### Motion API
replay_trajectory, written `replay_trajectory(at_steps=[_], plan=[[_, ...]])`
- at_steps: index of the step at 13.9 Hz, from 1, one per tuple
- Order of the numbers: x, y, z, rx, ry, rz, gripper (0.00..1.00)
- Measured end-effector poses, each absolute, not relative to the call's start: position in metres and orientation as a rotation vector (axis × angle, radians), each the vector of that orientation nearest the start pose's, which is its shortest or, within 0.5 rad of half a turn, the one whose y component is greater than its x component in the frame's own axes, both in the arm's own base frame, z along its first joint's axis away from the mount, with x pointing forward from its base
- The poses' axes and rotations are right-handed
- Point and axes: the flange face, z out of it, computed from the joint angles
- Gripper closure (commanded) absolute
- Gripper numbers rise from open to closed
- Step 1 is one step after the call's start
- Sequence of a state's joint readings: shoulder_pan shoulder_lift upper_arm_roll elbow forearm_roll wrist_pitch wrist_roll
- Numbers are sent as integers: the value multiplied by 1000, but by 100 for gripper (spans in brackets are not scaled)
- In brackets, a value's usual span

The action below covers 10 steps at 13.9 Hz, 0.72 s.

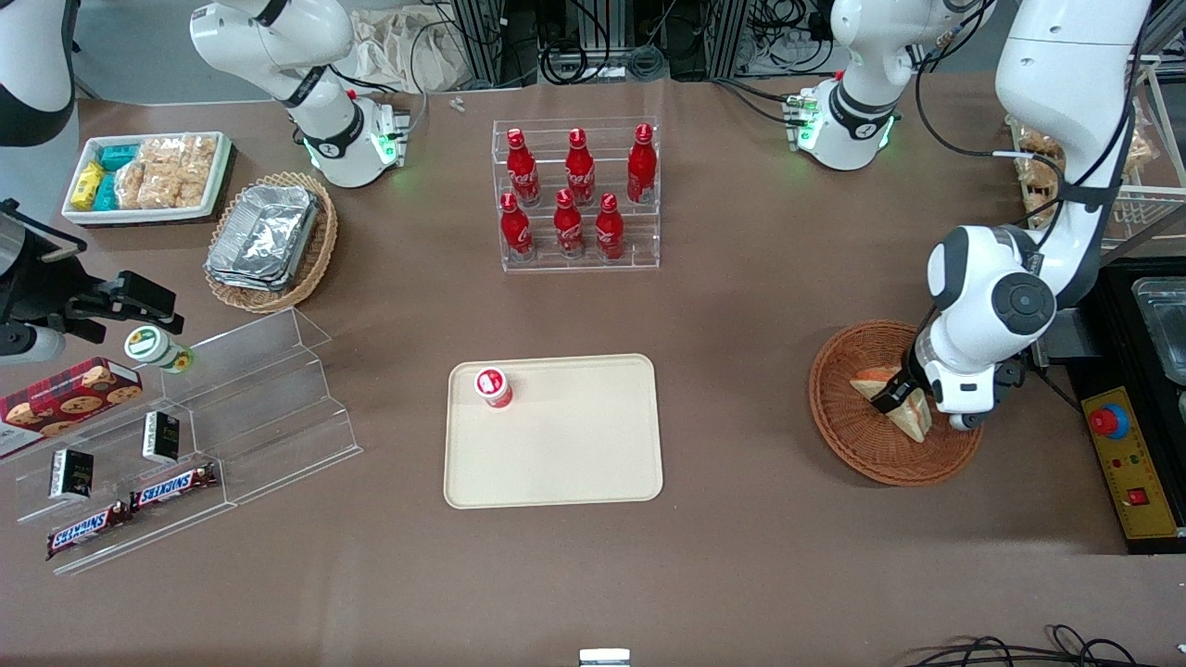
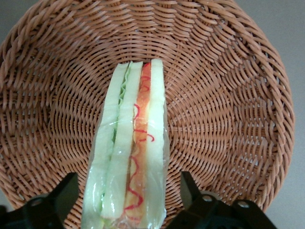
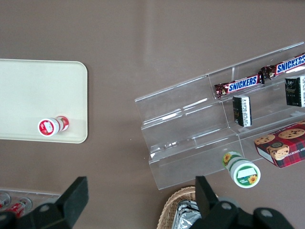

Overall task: Place sandwich from basket to tray
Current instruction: 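Lower the left gripper and close it on the wrapped sandwich, then lift the sandwich out of the basket with the left gripper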

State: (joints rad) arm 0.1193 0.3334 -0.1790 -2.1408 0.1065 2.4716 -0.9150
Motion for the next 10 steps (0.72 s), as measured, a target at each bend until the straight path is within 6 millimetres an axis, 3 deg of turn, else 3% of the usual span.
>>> replay_trajectory(at_steps=[1,6,10], plan=[[571,-34,250,-2900,-1195,-13,100],[572,-34,251,-2902,-1192,-18,100],[582,-26,264,-2897,-1164,-18,100]])
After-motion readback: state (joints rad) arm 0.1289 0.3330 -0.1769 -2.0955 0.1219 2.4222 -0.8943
